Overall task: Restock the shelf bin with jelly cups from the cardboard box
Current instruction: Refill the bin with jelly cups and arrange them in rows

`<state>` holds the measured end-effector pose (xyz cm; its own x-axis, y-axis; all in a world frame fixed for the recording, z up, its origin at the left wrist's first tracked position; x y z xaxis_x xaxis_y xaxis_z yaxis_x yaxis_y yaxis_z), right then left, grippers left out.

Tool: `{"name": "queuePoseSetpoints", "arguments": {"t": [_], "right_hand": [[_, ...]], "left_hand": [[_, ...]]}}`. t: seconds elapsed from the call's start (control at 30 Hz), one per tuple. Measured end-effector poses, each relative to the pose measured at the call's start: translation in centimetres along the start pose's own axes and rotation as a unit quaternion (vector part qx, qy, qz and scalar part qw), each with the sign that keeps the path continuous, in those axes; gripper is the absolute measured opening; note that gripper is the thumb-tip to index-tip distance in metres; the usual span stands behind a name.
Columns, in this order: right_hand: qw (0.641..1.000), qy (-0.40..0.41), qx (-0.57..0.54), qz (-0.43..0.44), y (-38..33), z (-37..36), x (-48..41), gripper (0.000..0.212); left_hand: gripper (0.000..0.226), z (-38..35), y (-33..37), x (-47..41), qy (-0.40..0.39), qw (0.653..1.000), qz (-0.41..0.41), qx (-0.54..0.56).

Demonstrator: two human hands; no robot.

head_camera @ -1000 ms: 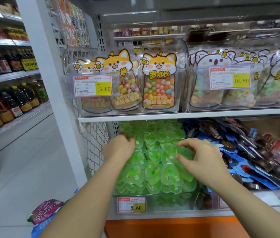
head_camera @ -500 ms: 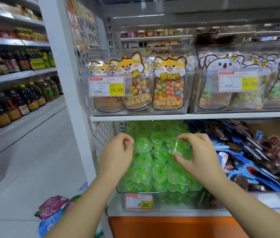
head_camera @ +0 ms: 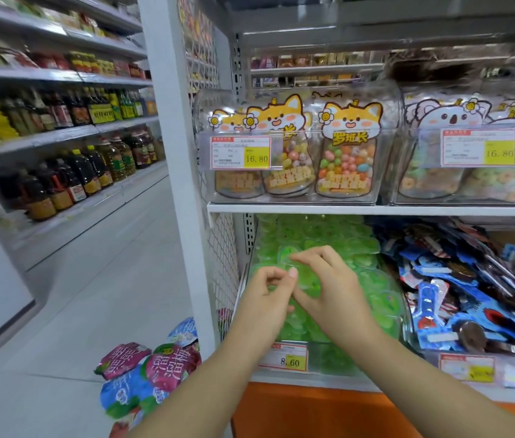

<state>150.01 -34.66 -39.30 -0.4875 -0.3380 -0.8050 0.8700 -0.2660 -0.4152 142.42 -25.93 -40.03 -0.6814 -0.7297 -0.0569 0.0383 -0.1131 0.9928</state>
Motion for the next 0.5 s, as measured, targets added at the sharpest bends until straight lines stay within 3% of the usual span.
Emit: {"name": "queuePoseSetpoints", "arguments": {"t": [0.13,0.23,0.3,0.37,0.43,0.5], "right_hand": [[0.997,-0.040,-0.055,-0.020,-0.9,-0.6,0.6,0.053],[0.988,-0.036,-0.138,-0.064,-1.2,-0.6,0.6,0.068],[0.983,-0.037,-0.172,-0.057,-1.2,-0.7,0.5,0.067],[0.990,-0.037,-0.135,-0.024,-0.6,-0.7,0.3,0.055],[0.999,-0.047,-0.027,0.006,0.8,-0.8,-0.5,0.042],[0.989,-0.107,0.096,0.020,1.9,-1.2,-1.4,0.040]], "left_hand": [[0.025,0.4,-0.8,-1.2,0.039,0.997,0.027,0.066],[0.016,0.4,-1.9,-2.0,0.055,0.983,0.070,0.161],[0.010,0.6,-2.4,-2.9,0.087,0.972,0.087,0.199],[0.005,0.9,-2.3,-4.2,0.120,0.963,0.088,0.223],[0.007,1.2,-2.0,-5.8,0.150,0.957,0.087,0.233],[0.007,1.3,-1.6,-7.3,0.177,0.955,0.092,0.221]]}}
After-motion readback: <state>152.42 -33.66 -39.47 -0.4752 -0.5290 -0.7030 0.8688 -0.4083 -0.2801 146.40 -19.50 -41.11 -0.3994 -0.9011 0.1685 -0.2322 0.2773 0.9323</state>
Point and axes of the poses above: each hand's wrist, its own x-axis away from the middle knuckle, its own z-axis out of the back of the hand, y = z × x, the point moved 4 cm from there along -x, towards the middle knuckle, and after that the axes turned 13 degrees about y, right-handed, at the moved point
